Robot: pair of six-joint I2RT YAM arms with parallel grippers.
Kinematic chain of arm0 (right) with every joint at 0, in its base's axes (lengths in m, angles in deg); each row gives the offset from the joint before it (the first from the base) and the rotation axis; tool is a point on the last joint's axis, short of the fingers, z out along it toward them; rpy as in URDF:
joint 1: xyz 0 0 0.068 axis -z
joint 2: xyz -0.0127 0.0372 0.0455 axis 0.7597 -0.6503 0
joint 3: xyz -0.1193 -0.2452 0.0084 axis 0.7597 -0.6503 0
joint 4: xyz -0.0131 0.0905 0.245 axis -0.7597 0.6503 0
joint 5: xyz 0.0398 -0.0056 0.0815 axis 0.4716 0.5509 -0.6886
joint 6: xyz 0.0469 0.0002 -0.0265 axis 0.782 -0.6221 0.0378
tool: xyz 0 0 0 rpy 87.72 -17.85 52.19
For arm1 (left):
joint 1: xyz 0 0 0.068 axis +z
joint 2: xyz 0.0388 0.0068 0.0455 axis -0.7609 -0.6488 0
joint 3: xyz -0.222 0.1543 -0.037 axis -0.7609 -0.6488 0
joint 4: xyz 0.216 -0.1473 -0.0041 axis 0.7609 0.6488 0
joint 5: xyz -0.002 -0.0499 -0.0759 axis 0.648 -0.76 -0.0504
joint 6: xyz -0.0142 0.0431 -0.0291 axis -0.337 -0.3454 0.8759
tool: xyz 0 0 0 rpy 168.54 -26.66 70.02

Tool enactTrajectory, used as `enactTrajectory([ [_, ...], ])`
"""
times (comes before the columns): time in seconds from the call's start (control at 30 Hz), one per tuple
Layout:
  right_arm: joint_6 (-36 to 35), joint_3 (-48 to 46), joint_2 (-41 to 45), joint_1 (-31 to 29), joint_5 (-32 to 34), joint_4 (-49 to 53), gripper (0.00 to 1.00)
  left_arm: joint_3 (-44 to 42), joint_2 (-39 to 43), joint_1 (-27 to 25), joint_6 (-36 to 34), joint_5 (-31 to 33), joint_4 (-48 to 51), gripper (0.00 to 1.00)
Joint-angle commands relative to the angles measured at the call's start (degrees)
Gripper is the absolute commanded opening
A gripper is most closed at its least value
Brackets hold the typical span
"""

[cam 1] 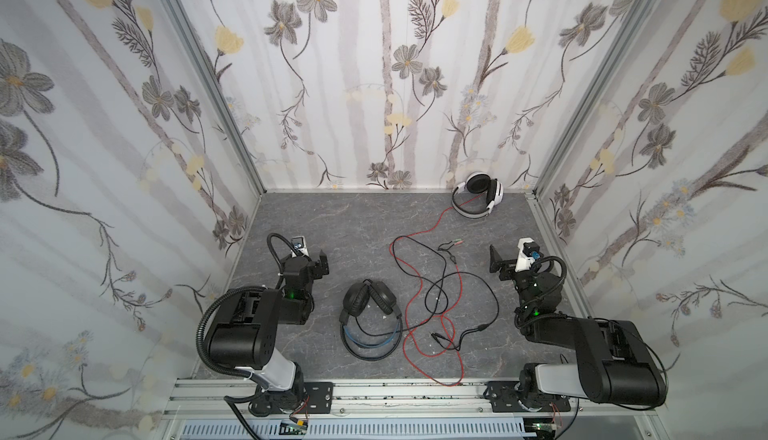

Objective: Wrap the headphones

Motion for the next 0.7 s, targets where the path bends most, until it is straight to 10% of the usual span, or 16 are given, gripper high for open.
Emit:
enactTrajectory([
  [0.0, 1.22, 0.09, -0.06, -0.04, 3.88, -3.17, 1.0, 0.4, 0.05, 0.01, 0.64, 0.32, -0.71, 1.0],
  [0.37, 1.02, 2.7, 3.48, -1.44, 8.61, 4.76, 1.0, 2.97, 2.48, 3.05, 1.99, -6.87, 6.34, 1.0],
  [0.67, 10.82, 21.36, 11.22, -6.77, 22.0, 43.75, 1.0, 16.92, 27.37, 0.24, 15.85, -7.63, 55.09, 1.0],
])
